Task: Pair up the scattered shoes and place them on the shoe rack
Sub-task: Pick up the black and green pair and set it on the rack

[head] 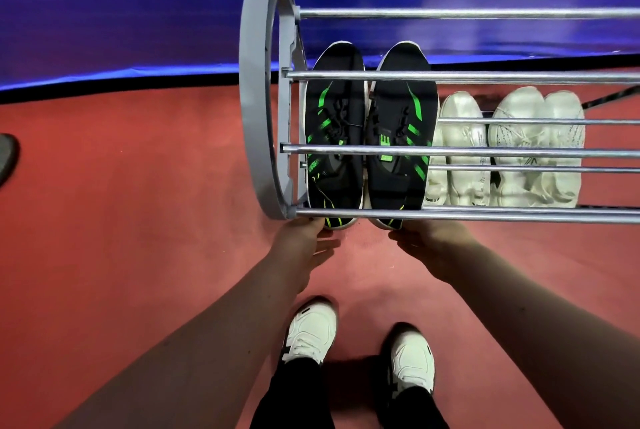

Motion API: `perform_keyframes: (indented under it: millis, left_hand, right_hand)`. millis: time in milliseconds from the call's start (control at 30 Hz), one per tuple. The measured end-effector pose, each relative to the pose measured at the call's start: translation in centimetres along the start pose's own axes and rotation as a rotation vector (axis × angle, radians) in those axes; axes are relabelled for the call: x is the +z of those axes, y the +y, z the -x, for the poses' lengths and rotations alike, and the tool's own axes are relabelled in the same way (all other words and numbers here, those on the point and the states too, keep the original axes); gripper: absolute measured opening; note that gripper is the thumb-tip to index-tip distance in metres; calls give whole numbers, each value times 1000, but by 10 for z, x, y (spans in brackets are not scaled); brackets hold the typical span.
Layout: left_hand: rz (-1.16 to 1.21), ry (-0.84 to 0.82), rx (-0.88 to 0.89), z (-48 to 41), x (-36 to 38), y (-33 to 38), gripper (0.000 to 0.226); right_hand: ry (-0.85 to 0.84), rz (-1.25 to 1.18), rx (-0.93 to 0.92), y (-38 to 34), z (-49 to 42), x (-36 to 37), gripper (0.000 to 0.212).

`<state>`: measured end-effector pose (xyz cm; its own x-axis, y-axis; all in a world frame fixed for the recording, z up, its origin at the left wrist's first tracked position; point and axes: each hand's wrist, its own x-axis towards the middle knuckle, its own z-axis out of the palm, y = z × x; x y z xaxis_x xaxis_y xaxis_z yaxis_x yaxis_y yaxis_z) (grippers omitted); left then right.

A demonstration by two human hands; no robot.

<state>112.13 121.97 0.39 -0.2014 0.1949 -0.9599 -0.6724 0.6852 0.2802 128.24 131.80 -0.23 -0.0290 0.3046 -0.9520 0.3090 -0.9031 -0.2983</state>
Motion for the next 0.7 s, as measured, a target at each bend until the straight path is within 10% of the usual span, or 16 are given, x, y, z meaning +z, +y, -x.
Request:
perform_keyframes:
  millis: [700]
  left_hand:
    - [-94, -2, 39, -1, 2, 1, 24]
  right_hand:
    - [-142, -302, -74, 15, 12, -20, 28]
